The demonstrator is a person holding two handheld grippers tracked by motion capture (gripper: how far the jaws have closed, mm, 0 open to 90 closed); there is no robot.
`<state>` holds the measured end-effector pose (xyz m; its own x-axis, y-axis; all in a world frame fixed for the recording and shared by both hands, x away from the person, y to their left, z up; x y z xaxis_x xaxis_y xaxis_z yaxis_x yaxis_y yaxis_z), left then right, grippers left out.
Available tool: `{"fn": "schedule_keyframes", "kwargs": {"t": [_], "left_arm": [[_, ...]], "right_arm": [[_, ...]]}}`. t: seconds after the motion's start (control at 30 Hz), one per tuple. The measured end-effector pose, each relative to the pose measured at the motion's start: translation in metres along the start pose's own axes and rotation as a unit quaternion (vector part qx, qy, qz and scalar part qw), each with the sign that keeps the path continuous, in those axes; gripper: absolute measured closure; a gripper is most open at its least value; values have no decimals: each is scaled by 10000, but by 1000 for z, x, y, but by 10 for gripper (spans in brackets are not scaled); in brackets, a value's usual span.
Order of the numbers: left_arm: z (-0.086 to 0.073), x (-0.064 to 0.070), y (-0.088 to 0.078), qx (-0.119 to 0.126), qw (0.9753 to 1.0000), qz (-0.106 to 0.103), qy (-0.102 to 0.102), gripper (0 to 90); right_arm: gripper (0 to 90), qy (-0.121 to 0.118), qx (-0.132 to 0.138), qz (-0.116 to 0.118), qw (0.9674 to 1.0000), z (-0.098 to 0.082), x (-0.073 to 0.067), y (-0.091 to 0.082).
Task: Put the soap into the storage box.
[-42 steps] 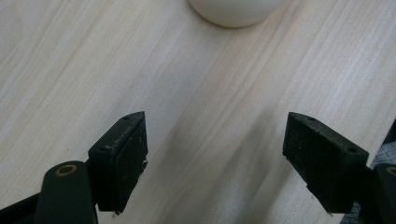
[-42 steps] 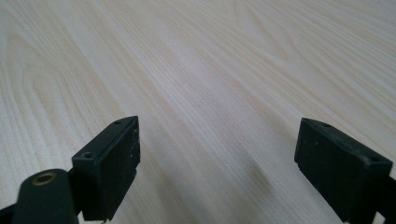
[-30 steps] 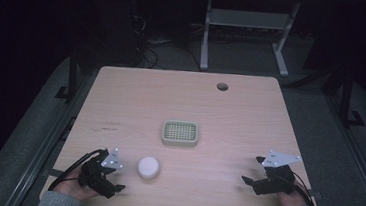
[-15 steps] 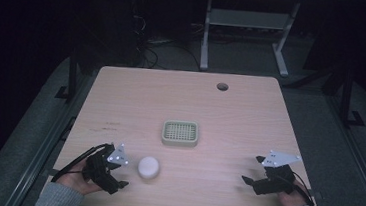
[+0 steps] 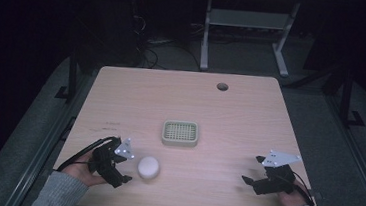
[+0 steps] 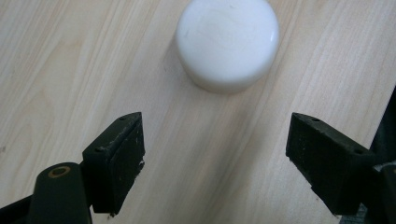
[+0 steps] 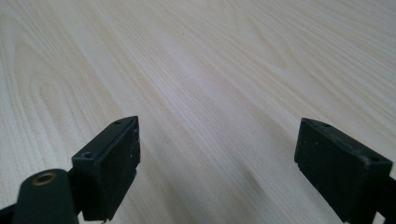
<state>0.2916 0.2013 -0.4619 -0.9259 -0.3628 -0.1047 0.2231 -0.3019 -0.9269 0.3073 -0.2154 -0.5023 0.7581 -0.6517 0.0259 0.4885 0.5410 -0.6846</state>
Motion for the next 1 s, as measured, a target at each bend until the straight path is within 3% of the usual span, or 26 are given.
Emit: {"fn": "schedule_keyframes", "kwargs": {"t": [0.5,1.0], "left_arm": [[17,-5,3,-183,9994,-107,274,195],[27,-7,5,-263,9987,-212,380,191]], "right_arm": [[136,-4,13,4,10000,0,0,0],[136,-14,16,18,10000,1,0,0]]}}
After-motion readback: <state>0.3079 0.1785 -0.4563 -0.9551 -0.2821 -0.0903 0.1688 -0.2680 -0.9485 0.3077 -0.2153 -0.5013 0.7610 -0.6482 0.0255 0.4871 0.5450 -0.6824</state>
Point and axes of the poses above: each handheld gripper's, and its own axes: y roughly forward along the jaws, z roughly out of its top, x roughly to its right, the point moved 7 cm from there along y, roughly forward along the jaws, and after that the axes turned 1 degree about y, right-handed, at the moved point
